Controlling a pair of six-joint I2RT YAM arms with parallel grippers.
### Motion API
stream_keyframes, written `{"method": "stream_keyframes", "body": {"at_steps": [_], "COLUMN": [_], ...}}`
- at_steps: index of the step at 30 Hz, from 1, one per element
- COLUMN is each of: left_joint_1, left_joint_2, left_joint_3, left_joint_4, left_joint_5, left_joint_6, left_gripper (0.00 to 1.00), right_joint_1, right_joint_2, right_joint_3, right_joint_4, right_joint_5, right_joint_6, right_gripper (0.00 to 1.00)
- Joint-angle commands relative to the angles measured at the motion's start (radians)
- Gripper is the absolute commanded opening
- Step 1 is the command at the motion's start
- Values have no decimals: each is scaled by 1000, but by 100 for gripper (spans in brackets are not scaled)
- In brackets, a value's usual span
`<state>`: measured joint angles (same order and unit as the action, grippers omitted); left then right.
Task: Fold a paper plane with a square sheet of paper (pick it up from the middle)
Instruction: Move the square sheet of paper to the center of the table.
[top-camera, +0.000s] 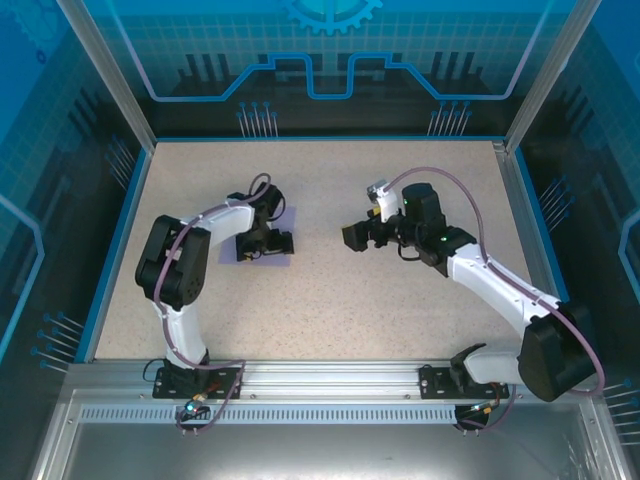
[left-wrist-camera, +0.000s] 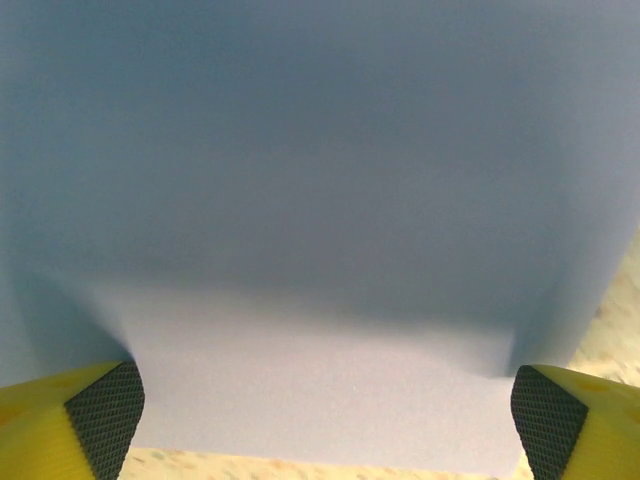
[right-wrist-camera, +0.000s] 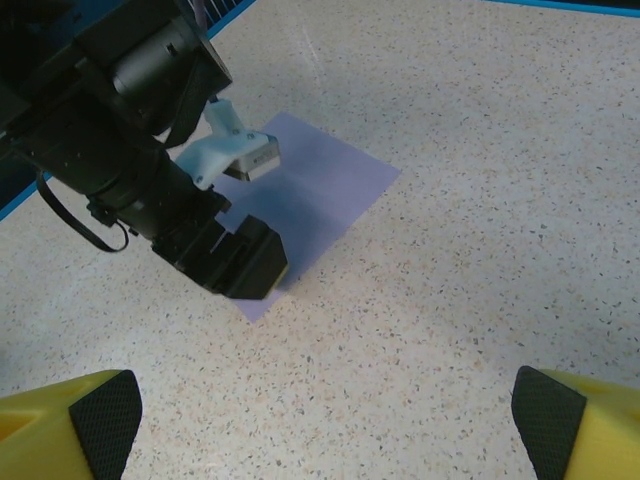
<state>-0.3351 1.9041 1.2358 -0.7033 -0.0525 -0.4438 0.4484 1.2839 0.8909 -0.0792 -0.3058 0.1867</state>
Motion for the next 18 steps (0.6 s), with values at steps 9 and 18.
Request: {"method": "stream_keyframes", "body": {"at_steps": [9, 18], "left_joint_1": [-129, 23], "left_joint_2": [-44, -24], "left_joint_3": [6, 99], "left_joint_4": [-67, -54], "left_joint_5": [9, -17], "left_joint_6": [-96, 24], "left_gripper": [99, 99], "right_joint_1": [-32, -35], "right_joint_2": [-112, -144], "right_joint_3": [-118, -182], "right_joint_4": [-70, -10], "right_joint_5": [-43, -86], "right_joint_6": [-8, 56], "right_gripper": [99, 99]}}
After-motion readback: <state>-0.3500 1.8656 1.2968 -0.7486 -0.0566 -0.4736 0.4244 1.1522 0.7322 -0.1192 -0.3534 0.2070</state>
